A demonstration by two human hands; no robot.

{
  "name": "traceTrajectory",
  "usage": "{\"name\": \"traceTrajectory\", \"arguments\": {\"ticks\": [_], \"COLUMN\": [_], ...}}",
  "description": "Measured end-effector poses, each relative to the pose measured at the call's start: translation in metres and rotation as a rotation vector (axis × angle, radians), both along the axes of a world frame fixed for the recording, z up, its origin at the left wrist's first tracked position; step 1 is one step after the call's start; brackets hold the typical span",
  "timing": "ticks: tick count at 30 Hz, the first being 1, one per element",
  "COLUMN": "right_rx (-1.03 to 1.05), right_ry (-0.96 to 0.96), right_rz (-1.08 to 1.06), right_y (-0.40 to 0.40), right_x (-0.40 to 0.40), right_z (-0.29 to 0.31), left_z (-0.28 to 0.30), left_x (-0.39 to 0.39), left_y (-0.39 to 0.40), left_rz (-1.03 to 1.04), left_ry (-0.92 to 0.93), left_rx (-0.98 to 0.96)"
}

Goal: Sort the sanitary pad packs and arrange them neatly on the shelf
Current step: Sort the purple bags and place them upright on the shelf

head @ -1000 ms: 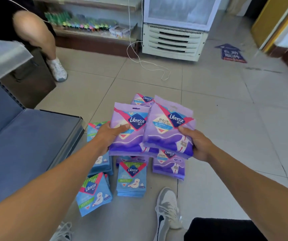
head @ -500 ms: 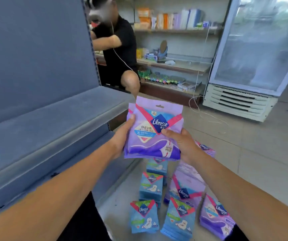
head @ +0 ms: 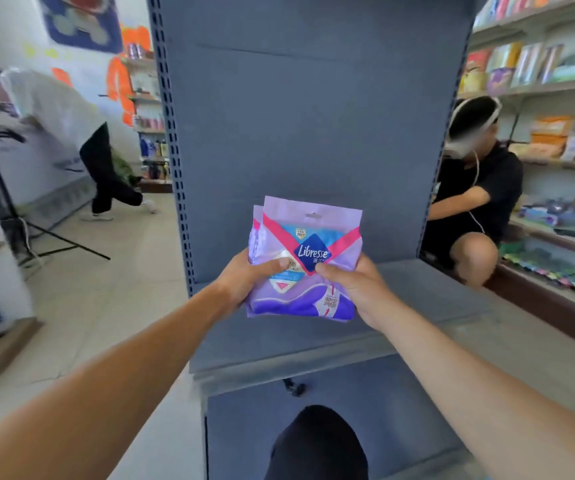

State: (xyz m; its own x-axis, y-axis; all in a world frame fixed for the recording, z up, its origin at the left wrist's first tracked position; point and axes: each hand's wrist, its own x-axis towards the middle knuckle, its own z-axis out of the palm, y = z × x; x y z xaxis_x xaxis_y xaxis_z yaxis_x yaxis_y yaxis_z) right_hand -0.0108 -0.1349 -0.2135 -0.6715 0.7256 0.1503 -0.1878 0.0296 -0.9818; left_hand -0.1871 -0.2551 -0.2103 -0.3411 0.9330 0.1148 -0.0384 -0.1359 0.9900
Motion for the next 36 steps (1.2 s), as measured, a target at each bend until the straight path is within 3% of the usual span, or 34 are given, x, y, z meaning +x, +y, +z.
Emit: {"name": "traceTrajectory", "arguments": {"ticks": [8,19,21,25,28,30,31,33,36], "right_rx": [0.018,0.112,0.146,0.139,0.099,0.078,0.069,0.058,0.046], "right_ry": [-0.051,-0.079,-0.095,-0.13,-0.122,-0.115,-0.111,-0.104,-0.098], "right_rz": [0.086,0.047,0.008,-0.022,-0.011,0.001,0.008,0.01,-0.012], "right_y": [0.013,0.087,0.105,0.127,0.131,0.134,0.136,0.143,0.154], "right_x": [-0.107,-0.162,-0.161,-0.161,-0.161,-0.157,-0.153,-0.143,-0.13], "right_z": [-0.016,-0.046,-0.049,-0.063,-0.07,-0.07,-0.07,-0.07,-0.073], "left_z": [-0.013,-0.059,-0.063,-0.068,-0.078,-0.084,-0.084,-0.086,-0.095], "left_x": [-0.099,-0.162,-0.166,-0.162,-0.147,-0.132,-0.122,-0.101,-0.076], "left_y": [-0.027,0.032,0.042,0.044,0.036,0.034,0.034,0.032,0.026], "left_rz": [0.061,0.492,0.607,0.966,1.078,0.97,0.854,0.595,0.254], "left_ry": [-0.304,-0.206,-0.056,0.456,0.908,1.289,1.396,1.418,1.297], "left_rx": [-0.026,-0.04,-0.089,-0.31,-0.25,-0.221,-0.258,-0.472,-0.795]}}
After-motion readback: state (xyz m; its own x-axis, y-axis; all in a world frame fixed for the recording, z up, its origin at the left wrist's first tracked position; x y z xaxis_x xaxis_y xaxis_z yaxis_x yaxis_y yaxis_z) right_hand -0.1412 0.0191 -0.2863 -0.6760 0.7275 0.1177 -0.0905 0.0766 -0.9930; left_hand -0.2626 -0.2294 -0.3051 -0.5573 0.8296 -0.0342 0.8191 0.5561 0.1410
